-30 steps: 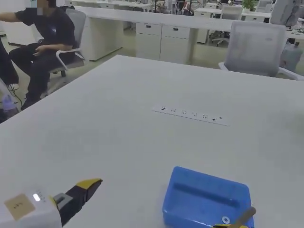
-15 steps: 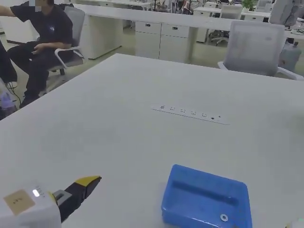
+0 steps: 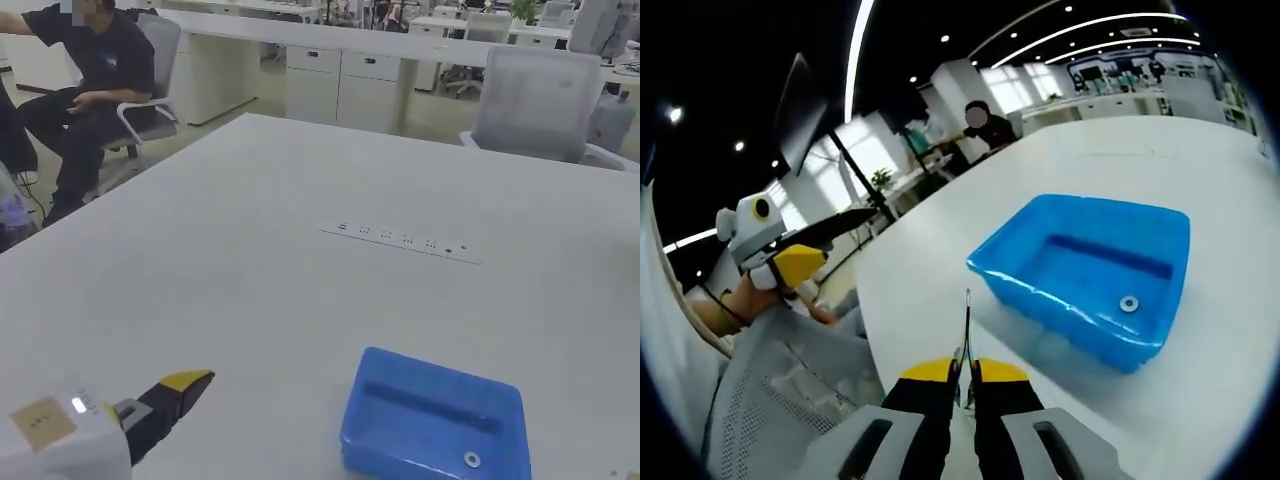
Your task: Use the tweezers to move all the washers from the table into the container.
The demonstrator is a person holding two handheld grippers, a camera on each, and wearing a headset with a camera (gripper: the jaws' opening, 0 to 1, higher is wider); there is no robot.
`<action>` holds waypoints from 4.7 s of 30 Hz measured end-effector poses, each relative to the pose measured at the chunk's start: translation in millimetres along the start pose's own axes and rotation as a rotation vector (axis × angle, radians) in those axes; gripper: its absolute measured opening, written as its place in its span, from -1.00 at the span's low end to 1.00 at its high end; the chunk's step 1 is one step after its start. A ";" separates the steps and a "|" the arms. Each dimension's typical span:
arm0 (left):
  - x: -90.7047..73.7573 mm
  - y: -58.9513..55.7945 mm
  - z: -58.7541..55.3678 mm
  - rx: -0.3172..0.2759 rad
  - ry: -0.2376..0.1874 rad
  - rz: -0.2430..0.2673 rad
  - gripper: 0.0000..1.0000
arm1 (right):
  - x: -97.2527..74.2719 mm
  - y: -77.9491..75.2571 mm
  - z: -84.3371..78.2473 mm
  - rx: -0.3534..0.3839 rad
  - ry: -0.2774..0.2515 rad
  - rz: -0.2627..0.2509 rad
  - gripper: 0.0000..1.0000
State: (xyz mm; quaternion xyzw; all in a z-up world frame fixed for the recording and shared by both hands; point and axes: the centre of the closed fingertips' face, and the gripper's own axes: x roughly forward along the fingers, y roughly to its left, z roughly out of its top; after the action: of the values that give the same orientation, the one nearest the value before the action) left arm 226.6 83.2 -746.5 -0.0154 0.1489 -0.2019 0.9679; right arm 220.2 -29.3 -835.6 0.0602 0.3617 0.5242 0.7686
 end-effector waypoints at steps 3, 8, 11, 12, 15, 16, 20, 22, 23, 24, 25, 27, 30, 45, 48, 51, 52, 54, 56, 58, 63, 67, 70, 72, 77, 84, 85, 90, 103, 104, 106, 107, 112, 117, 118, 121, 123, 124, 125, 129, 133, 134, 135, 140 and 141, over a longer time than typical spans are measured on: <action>0.0 0.1 0.2 -0.002 -0.001 0.000 0.73 | 0.1 -0.2 0.2 -0.005 0.002 -0.003 -0.93; 0.1 -0.2 0.3 0.002 0.001 -0.001 0.72 | 1.2 2.4 0.1 -0.030 0.009 -0.002 -0.93; 0.2 -0.4 -0.2 0.005 0.005 -0.002 0.72 | 3.0 7.1 -1.5 -0.072 0.021 0.015 -0.93; 0.2 -0.3 0.0 0.007 0.004 -0.001 0.72 | 3.1 8.2 -1.9 -0.103 0.028 0.023 -0.93; 0.3 -1.0 -0.2 0.010 0.005 -0.002 0.72 | 2.6 10.4 -1.9 -0.139 0.034 0.024 -0.93; 0.4 -0.9 -0.4 0.012 0.006 -0.002 0.72 | 2.0 10.8 -1.0 -0.159 0.033 0.020 -0.93; 0.4 -1.1 -0.3 0.016 0.006 -0.003 0.72 | 2.3 9.7 -1.4 -0.164 0.037 0.015 -0.93; 0.5 -1.4 -0.6 0.015 0.008 -0.005 0.72 | 2.4 9.7 -0.9 -0.165 0.035 0.017 -0.93; 0.5 -1.4 -0.7 0.016 0.009 -0.005 0.72 | 2.7 10.5 -1.5 -0.158 0.037 0.024 -0.93; 0.5 -1.1 -0.7 0.019 0.009 -0.004 0.72 | 3.4 10.9 -3.2 -0.153 0.043 0.030 -0.93; 0.4 -1.2 -0.6 0.020 0.009 -0.004 0.71 | 3.9 10.7 -4.8 -0.159 0.049 0.026 -0.93; 0.4 -1.4 -0.3 0.018 0.007 -0.006 0.71 | 3.4 13.0 -4.9 -0.184 0.052 0.029 -0.92; 0.2 -1.3 -0.7 0.020 0.009 -0.005 0.71 | 4.2 18.5 -6.9 -0.281 0.072 0.036 -0.92; 0.0 -3.1 1.9 0.011 -0.007 -0.012 0.73 | 6.8 37.2 -20.8 -0.678 0.156 0.048 -0.95; -0.2 -1.6 1.0 0.007 -0.004 -0.008 0.72 | 8.8 38.6 -20.8 -0.716 0.160 0.050 -0.95; -0.2 -1.6 0.6 0.009 -0.001 -0.007 0.71 | 11.9 37.3 -17.9 -0.697 0.157 0.050 -0.95; -0.1 -1.7 0.3 0.010 0.000 -0.008 0.71 | 12.6 36.5 -16.8 -0.669 0.151 0.046 -0.95; 0.0 -1.4 0.0 0.011 0.002 -0.007 0.71 | 11.8 32.0 -13.5 -0.576 0.126 0.032 -0.95; -0.2 -0.8 0.1 0.010 0.001 -0.005 0.71 | 7.4 23.4 -10.0 -0.421 0.093 0.014 -0.94; -0.5 0.4 0.6 0.009 -0.002 0.000 0.71 | 2.1 15.8 -7.2 -0.281 0.049 0.017 -0.94; -0.6 1.1 1.5 0.004 -0.007 0.003 0.70 | -10.3 1.4 3.9 0.000 -0.077 0.018 -0.94; -0.6 1.3 1.4 0.009 -0.006 0.005 0.70 | -17.6 -14.0 0.6 0.068 -0.074 -0.028 -0.94; -0.7 2.3 1.6 0.008 -0.007 0.008 0.70 | -22.0 -17.0 0.8 0.080 -0.086 -0.041 -0.94; -0.7 2.3 1.8 0.005 -0.009 0.007 0.69 | -25.4 -16.1 7.4 0.124 -0.128 -0.034 -0.94; -0.6 2.2 1.6 0.008 -0.008 0.005 0.69 | -36.6 -21.0 21.9 0.173 -0.188 -0.039 -0.94; -0.3 1.0 1.3 0.008 -0.007 0.001 0.68 | -53.5 -27.4 44.7 0.234 -0.282 -0.052 -0.93; -0.3 1.0 1.1 0.008 -0.005 0.001 0.68 | -53.7 -26.1 47.0 0.234 -0.286 -0.053 -0.93; -0.5 0.3 1.8 0.007 -0.010 0.000 0.68 | -54.5 -24.7 61.6 0.214 -0.308 -0.052 -0.93; -1.2 1.3 2.0 0.001 -0.012 0.005 0.68 | -47.0 -41.6 103.8 0.122 -0.319 -0.048 -0.94; -1.2 1.4 2.0 0.001 -0.012 0.005 0.68 | -45.7 -43.6 106.2 0.114 -0.317 -0.050 -0.94; -1.2 1.6 1.7 0.002 -0.010 0.005 0.68 | -43.6 -48.4 109.5 0.101 -0.312 -0.052 -0.94; -1.1 1.4 1.4 0.002 -0.009 0.004 0.68 | -42.0 -50.0 110.5 0.099 -0.309 -0.052 -0.94; -1.4 1.8 1.6 0.001 -0.010 0.004 0.67 | -31.8 -67.1 112.4 0.052 -0.291 -0.094 -0.94; -1.5 2.6 1.3 0.001 -0.009 0.007 0.67 | -19.4 -78.8 105.3 0.036 -0.242 -0.109 -0.94; -1.6 2.6 1.7 0.000 -0.011 0.006 0.67 | -16.8 -80.0 103.6 0.030 -0.232 -0.111 -0.94; -1.6 2.9 1.4 -0.002 -0.010 0.005 0.67 | -12.2 -83.1 101.3 0.011 -0.214 -0.115 -0.94; -1.4 2.2 1.3 -0.005 -0.009 0.000 0.66 | -8.8 -82.6 99.1 -0.006 -0.199 -0.119 -0.94; -1.3 2.1 0.8 -0.005 -0.007 -0.001 0.66 | -7.3 -83.1 97.8 -0.014 -0.191 -0.121 -0.94; -1.2 2.0 0.3 -0.002 -0.004 -0.002 0.66 | -5.5 -84.9 95.9 -0.025 -0.179 -0.124 -0.94; -0.8 1.4 -0.5 0.002 0.001 -0.005 0.65 | 0.6 -86.4 90.9 -0.067 -0.153 -0.123 -0.94; -0.4 1.5 -1.0 -0.002 0.002 -0.007 0.64 | 6.6 -89.0 88.1 -0.096 -0.126 -0.127 -0.94; -0.5 1.8 -0.4 -0.001 0.000 -0.005 0.64 | 7.7 -89.0 87.7 -0.104 -0.121 -0.126 -0.94; -0.4 1.8 0.1 -0.002 -0.003 -0.006 0.64 | 7.5 -91.9 86.4 -0.112 -0.111 -0.123 -0.94; -0.4 2.3 -0.1 -0.004 -0.003 -0.005 0.64 | 11.4 -93.3 83.3 -0.133 -0.086 -0.115 -0.94; -0.4 2.5 -0.4 -0.004 -0.002 -0.004 0.64 | 11.6 -93.7 82.8 -0.137 -0.081 -0.118 -0.94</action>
State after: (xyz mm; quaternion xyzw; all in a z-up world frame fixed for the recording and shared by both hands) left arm 227.1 85.7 -746.9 -0.0179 0.1481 -0.2037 0.9676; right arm 345.0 -37.2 -825.0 0.0074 0.2966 0.4985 0.8145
